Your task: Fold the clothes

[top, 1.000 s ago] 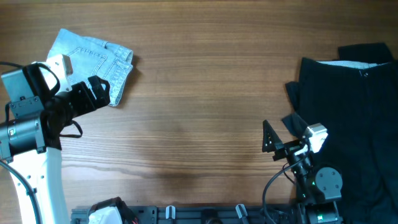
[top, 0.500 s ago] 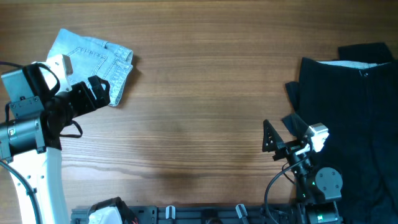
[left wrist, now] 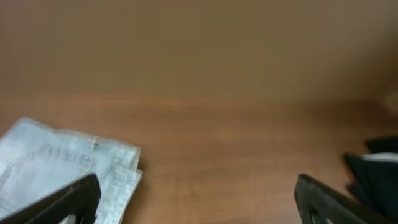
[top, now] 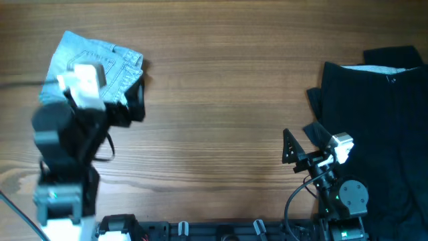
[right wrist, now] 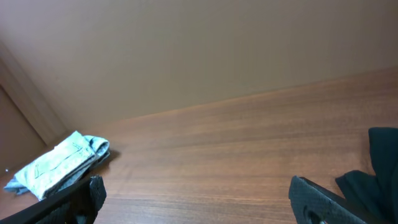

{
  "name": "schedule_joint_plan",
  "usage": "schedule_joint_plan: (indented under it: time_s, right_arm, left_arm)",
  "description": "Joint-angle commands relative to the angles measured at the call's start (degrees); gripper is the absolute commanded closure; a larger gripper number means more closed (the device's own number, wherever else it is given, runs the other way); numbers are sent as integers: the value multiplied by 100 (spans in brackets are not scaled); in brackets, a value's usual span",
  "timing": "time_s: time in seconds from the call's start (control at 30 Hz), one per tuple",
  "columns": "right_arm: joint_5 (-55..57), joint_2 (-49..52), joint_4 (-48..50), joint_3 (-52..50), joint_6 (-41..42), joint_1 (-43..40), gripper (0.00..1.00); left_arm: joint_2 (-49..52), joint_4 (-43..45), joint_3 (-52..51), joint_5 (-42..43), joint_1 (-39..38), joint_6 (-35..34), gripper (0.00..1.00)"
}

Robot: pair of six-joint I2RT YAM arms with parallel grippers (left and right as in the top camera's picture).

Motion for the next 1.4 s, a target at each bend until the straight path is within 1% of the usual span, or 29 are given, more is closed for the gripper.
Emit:
schedule_joint_plan:
  time_s: [0.0, 0.1, 0.27, 0.33, 0.47, 0.53, 0.77, 1.37]
  right_arm:
    - [-50, -72, 13, -7, 59, -28, 0]
    - [-50, -72, 11, -7, 61, -28, 0]
    - [-50, -72, 11, -7, 61, -28, 0]
    - [-50, -72, 11, -7, 61, -28, 0]
    - [-50, -72, 11, -7, 63, -28, 0]
    - [-50, -72, 11, -7, 59, -28, 0]
    - [-50, -72, 11, -7, 59, -28, 1]
    - [-50, -72, 11, -7, 61, -28, 0]
  left_arm:
    - [-1113, 846, -1425, -94, -87, 20, 0]
    - [-2006, 1106, -2295, -144, -48, 24, 0]
    - [-3475, 1226, -3517, -214, 85, 24, 0]
    - [-3797, 1429, -3825, -273, 85, 24, 0]
    - [-4505, 2173, -4706, -313, 87, 22, 0]
    - [-4540, 2675, -5066, -310, 85, 22, 0]
    - [-4540, 1908, -5090, -442, 81, 24, 0]
    - [-4529, 1897, -5090, -442, 81, 24, 0]
